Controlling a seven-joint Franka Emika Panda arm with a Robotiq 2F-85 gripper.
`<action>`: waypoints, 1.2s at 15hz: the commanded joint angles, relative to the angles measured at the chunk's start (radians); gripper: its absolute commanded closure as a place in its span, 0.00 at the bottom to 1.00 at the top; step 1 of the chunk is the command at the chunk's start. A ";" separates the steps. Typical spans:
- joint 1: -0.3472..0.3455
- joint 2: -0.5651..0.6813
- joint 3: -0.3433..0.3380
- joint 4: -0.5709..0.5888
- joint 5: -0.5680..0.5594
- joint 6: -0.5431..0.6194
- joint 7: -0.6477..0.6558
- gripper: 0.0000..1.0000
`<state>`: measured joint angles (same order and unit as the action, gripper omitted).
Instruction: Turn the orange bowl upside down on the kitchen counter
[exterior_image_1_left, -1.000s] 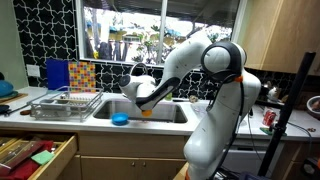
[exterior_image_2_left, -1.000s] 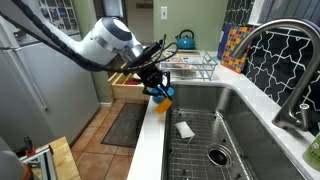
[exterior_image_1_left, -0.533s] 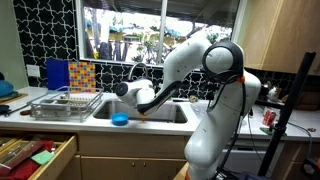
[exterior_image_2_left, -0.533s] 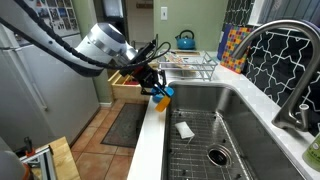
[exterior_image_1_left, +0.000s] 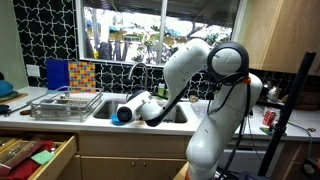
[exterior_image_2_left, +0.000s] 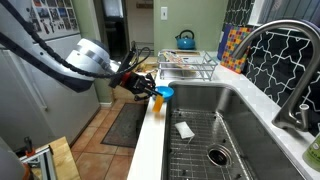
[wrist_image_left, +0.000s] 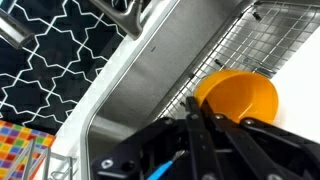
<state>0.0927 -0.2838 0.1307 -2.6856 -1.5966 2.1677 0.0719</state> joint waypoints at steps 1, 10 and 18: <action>0.037 -0.026 0.011 -0.072 -0.100 -0.078 0.126 0.98; 0.075 0.016 0.010 -0.075 -0.082 -0.158 0.190 0.96; 0.117 0.144 0.075 -0.069 -0.221 -0.362 0.265 0.99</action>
<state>0.1932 -0.2005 0.1872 -2.7547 -1.7481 1.9077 0.2813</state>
